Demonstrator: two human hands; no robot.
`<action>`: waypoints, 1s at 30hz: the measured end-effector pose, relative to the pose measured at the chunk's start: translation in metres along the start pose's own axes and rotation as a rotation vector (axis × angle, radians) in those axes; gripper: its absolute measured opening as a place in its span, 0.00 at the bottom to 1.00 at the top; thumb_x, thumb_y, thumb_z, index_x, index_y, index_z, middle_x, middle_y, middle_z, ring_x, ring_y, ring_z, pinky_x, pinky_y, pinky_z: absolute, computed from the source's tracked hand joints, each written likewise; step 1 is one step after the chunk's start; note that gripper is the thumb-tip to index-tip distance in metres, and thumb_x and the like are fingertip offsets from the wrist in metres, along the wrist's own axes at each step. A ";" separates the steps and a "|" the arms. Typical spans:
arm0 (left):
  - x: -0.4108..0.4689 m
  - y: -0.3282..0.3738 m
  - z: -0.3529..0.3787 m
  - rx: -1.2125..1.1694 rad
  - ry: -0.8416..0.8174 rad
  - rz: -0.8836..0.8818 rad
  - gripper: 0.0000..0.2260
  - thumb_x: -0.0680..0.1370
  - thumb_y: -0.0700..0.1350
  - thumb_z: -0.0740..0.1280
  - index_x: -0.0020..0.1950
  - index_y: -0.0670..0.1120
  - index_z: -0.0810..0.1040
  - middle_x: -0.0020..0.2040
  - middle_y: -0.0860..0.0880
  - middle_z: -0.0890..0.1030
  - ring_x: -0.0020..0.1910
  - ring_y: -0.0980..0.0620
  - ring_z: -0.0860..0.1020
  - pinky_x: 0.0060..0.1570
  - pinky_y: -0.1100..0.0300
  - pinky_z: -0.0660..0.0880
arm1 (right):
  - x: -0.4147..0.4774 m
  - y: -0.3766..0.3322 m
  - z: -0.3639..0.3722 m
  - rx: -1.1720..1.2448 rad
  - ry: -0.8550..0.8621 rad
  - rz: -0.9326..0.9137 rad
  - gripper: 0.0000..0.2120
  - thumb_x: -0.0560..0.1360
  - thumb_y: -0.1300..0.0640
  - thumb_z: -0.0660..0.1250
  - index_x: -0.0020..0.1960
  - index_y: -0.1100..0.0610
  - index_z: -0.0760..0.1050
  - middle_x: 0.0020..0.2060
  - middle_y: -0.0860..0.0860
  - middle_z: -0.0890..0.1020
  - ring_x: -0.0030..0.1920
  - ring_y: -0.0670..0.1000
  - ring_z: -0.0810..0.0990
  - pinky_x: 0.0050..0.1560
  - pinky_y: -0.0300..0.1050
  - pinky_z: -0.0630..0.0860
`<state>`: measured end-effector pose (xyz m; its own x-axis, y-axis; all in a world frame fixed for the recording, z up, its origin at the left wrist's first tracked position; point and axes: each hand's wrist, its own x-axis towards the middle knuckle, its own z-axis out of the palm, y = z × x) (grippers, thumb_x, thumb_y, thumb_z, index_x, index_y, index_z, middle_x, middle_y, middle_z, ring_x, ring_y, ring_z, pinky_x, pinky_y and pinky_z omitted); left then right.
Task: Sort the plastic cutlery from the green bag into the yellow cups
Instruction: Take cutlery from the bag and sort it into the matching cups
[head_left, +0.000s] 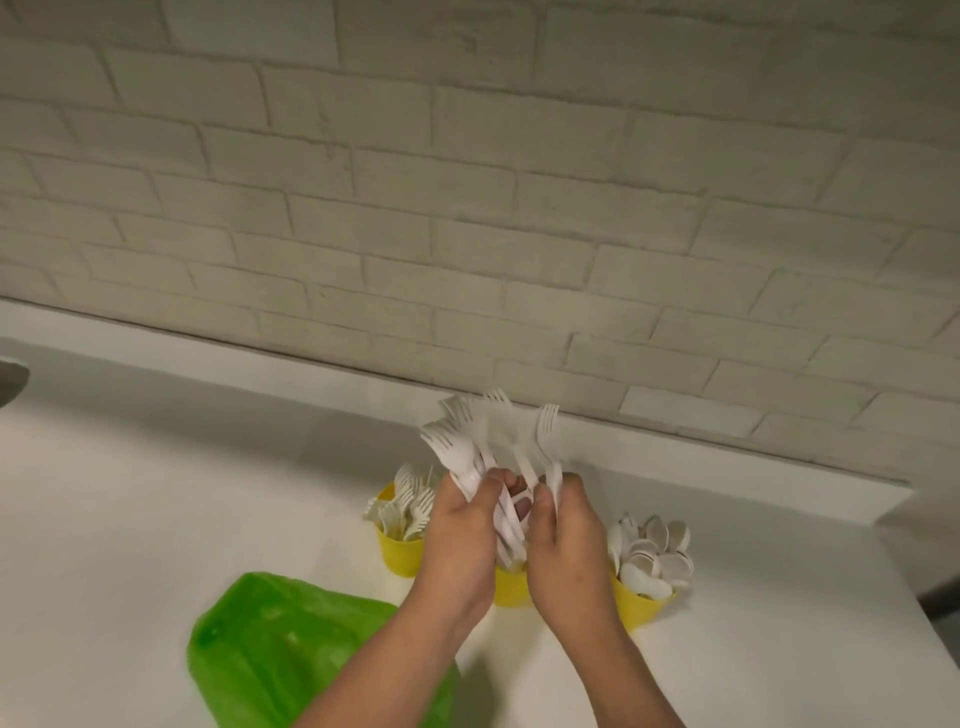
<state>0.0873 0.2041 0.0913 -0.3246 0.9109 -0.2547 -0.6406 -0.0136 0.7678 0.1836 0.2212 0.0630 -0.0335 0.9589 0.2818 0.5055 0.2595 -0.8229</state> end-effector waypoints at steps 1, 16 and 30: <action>0.000 0.001 -0.002 -0.026 -0.003 -0.011 0.07 0.83 0.36 0.63 0.59 0.35 0.75 0.48 0.38 0.82 0.47 0.41 0.84 0.47 0.52 0.83 | -0.001 0.000 -0.002 0.076 -0.013 0.034 0.10 0.84 0.48 0.55 0.46 0.47 0.70 0.37 0.46 0.82 0.36 0.49 0.80 0.38 0.51 0.77; -0.030 0.089 -0.014 0.287 -0.165 0.184 0.03 0.79 0.42 0.73 0.50 0.48 0.80 0.31 0.52 0.67 0.25 0.55 0.61 0.25 0.62 0.58 | -0.053 -0.047 -0.041 0.988 -0.666 0.206 0.05 0.85 0.63 0.58 0.60 0.58 0.68 0.39 0.55 0.75 0.26 0.52 0.69 0.29 0.41 0.66; -0.070 0.075 -0.021 0.673 -0.083 0.330 0.09 0.75 0.41 0.72 0.38 0.39 0.78 0.27 0.45 0.75 0.24 0.47 0.68 0.27 0.57 0.67 | -0.085 -0.079 -0.037 0.599 -0.401 0.226 0.09 0.86 0.56 0.54 0.57 0.48 0.73 0.33 0.51 0.73 0.24 0.48 0.64 0.25 0.39 0.61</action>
<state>0.0471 0.1302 0.1545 -0.3557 0.9315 0.0758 0.0531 -0.0609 0.9967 0.1785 0.1149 0.1220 -0.3534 0.9349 -0.0325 -0.0139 -0.0400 -0.9991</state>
